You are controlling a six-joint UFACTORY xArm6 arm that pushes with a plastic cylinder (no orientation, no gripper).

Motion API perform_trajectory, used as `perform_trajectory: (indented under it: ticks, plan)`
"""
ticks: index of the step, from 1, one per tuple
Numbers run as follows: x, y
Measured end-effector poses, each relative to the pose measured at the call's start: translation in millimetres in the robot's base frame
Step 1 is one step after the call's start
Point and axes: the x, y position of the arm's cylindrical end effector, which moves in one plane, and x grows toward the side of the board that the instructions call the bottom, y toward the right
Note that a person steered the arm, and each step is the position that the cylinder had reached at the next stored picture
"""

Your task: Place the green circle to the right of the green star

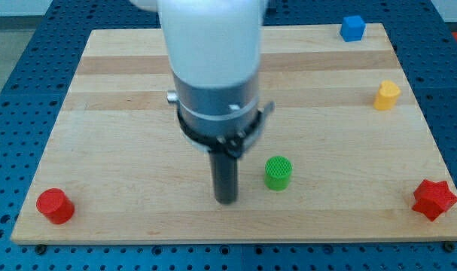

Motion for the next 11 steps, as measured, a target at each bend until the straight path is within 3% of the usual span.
perform_trajectory:
  ticks: [1, 2, 5, 11]
  plan:
    - [1.2, 70.1]
    - [-14.3, 100.5]
    - [-42.4, 6.6]
    - [-179.2, 14.1]
